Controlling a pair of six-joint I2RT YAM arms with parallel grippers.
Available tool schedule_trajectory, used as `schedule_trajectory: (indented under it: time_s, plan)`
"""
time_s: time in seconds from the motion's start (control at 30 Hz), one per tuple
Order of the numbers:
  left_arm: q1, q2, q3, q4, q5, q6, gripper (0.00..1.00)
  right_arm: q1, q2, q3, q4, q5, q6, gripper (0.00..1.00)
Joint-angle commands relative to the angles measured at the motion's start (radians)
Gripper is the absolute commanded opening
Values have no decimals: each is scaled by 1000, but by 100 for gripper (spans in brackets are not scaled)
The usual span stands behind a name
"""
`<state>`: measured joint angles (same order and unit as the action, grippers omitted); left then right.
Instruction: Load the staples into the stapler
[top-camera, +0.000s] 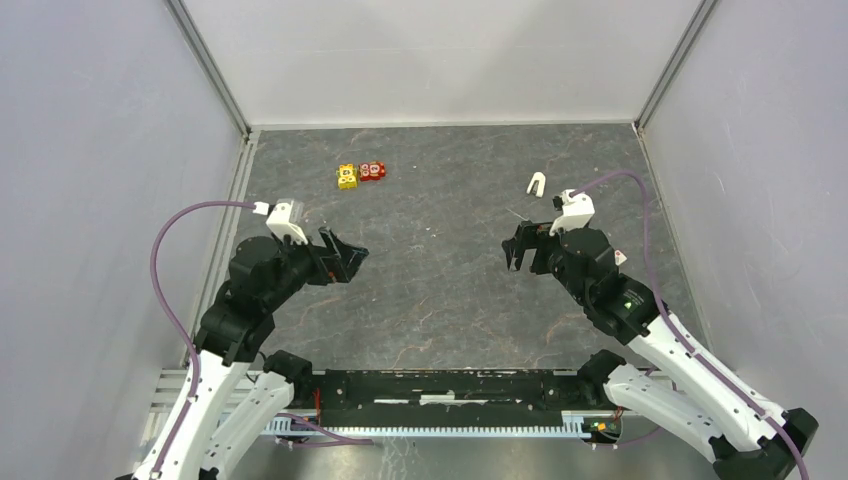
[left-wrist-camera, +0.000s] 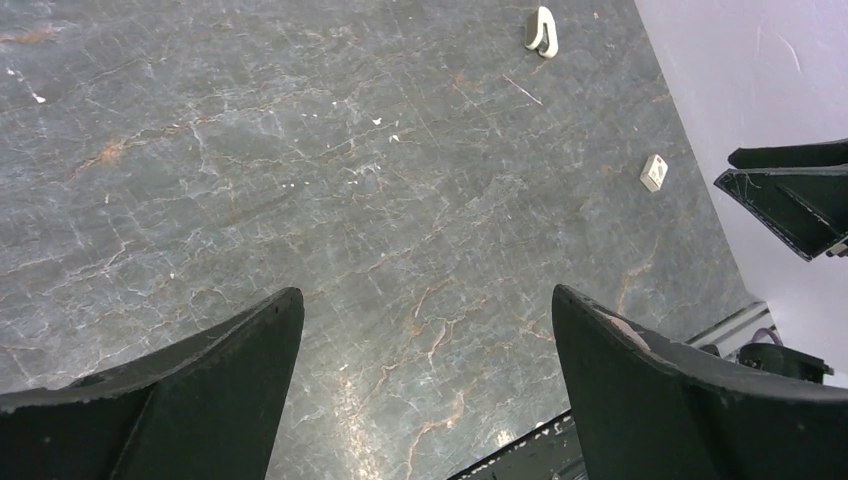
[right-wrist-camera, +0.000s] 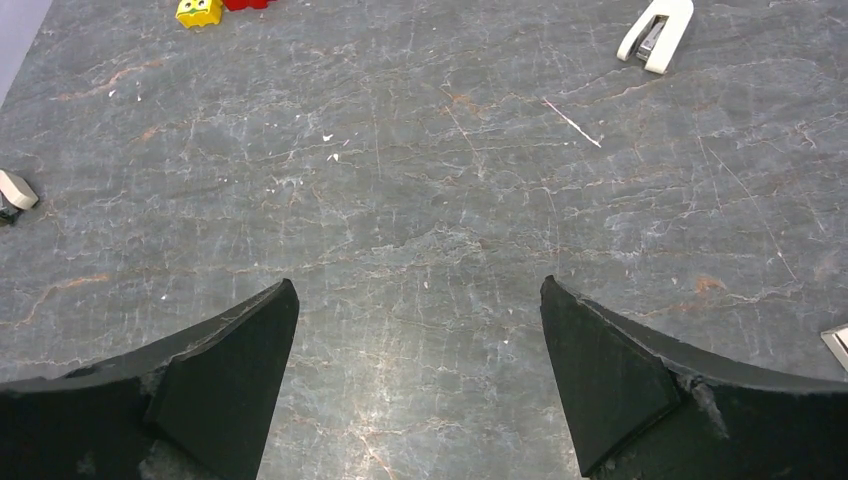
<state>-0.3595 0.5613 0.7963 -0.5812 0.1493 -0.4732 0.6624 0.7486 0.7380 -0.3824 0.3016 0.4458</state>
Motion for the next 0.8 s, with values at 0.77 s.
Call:
schedule_trajectory:
  time_s: [0.77]
  plan:
    - [6, -78, -73, 26, -86, 33, 100, -272, 800, 246, 472, 284, -172, 84]
